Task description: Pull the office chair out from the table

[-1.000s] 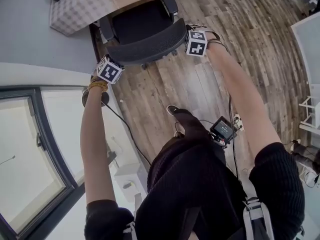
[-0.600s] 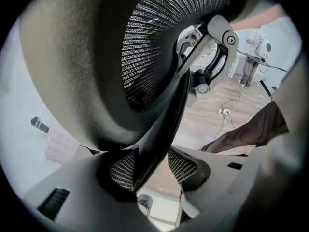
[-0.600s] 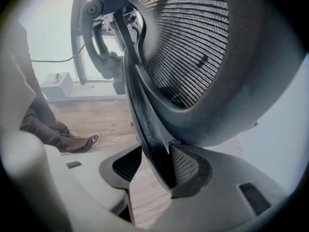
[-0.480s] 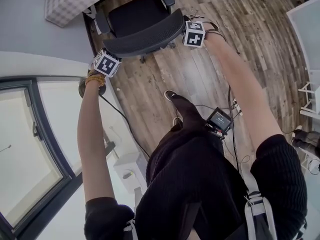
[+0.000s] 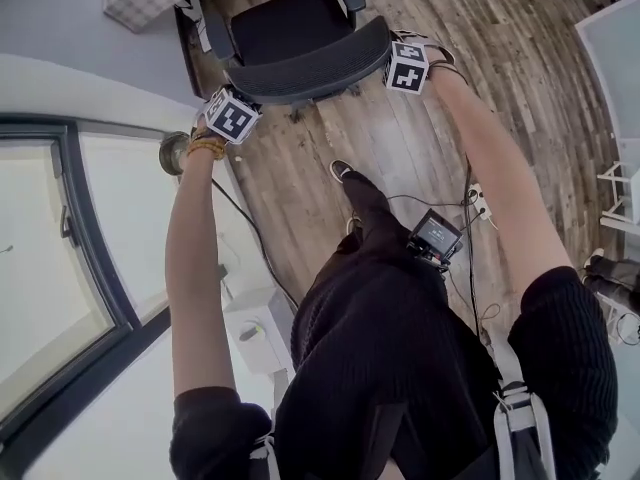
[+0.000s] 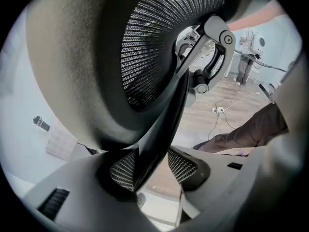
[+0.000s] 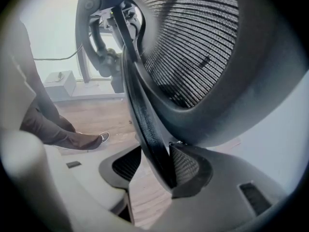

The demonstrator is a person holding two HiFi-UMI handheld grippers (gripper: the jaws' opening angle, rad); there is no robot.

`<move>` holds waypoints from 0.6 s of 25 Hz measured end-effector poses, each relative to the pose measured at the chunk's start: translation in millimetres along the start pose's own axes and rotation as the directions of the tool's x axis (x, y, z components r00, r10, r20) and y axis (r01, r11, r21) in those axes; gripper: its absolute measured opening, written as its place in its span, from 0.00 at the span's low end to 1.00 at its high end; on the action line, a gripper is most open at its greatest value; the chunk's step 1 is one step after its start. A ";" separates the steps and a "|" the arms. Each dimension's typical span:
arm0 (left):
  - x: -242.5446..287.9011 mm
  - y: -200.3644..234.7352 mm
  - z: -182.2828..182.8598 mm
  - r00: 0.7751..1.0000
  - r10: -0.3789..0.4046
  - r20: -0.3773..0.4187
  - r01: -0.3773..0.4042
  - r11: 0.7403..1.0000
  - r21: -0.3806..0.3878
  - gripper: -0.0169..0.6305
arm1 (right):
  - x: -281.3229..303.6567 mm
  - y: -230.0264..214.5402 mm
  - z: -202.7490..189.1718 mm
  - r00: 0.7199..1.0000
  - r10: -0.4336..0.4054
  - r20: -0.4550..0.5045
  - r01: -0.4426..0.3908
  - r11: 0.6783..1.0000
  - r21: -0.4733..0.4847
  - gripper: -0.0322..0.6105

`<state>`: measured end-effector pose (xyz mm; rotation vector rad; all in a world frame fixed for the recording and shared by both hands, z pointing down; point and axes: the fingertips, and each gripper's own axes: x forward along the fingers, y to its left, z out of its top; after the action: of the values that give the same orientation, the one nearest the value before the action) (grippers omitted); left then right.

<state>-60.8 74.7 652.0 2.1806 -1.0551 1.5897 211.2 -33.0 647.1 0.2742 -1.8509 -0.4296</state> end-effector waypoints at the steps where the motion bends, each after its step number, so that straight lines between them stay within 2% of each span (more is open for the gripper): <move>1: -2.9 -4.9 -3.5 1.000 -0.001 0.001 0.001 1.000 0.002 0.32 | -3.2 6.3 0.6 1.000 0.000 -0.004 0.000 1.000 0.003 0.34; 6: -17.6 -28.9 -24.0 1.000 -0.011 0.010 0.011 1.000 0.010 0.33 | -18.5 42.1 5.7 1.000 0.008 -0.011 -0.008 1.000 0.002 0.34; 15: -34.6 -68.9 -38.5 0.997 0.042 0.066 -0.045 0.998 0.041 0.33 | -42.6 85.6 0.3 1.000 0.004 -0.009 -0.004 1.000 0.008 0.34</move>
<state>-47.4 159.7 649.9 2.2670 -1.1045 1.5835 226.5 61.4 646.5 0.2772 -1.8442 -0.4180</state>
